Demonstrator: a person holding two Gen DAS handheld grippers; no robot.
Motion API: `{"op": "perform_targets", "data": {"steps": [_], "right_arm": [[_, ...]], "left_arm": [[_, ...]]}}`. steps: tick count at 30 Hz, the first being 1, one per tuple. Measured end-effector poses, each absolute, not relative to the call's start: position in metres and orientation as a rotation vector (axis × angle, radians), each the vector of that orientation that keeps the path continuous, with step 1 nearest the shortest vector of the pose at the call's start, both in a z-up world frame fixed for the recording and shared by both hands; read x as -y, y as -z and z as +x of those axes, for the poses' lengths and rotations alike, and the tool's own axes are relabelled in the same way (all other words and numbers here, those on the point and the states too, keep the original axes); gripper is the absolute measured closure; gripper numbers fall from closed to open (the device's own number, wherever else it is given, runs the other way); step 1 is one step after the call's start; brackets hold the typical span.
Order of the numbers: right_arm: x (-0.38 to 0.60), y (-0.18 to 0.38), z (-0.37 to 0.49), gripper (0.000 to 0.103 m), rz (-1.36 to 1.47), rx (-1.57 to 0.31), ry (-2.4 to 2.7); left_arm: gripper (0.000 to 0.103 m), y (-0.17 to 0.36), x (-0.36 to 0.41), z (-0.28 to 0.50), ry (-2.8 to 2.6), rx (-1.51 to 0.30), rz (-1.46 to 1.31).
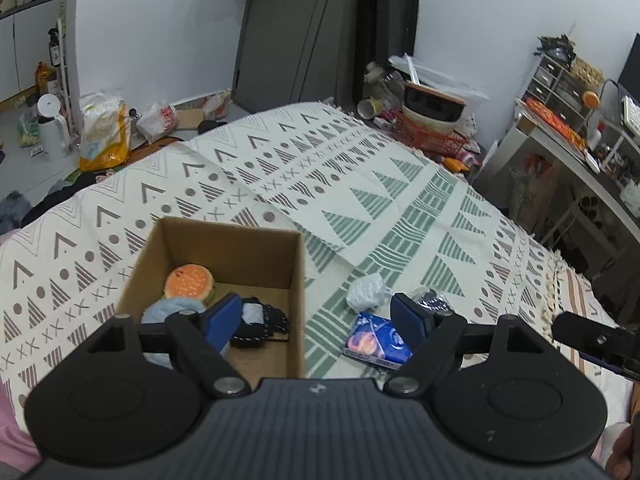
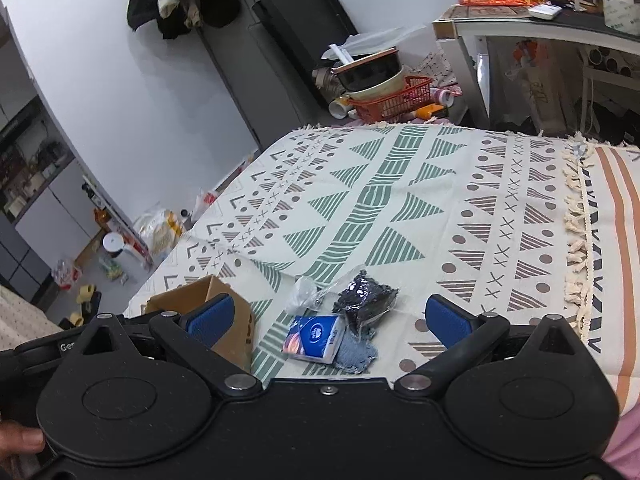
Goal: Organize soft objects
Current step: 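Move both tools back toward the tissue pack and black bag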
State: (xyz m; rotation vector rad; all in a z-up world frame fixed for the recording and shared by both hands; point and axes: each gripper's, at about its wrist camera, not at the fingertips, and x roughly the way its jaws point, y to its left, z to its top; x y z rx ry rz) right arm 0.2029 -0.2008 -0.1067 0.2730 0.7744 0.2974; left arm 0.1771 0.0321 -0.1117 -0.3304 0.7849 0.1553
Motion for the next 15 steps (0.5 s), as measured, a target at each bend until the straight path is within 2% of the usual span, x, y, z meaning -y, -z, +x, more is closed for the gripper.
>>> {"op": "perform_targets", "data": {"steps": [15], "right_arm": [[0.24,0.151,0.223,0.0,0.531,-0.863,-0.269]], "left_arm": [[0.023,0.121,0.017,0.214,-0.07,-0.87,-0.233]]}}
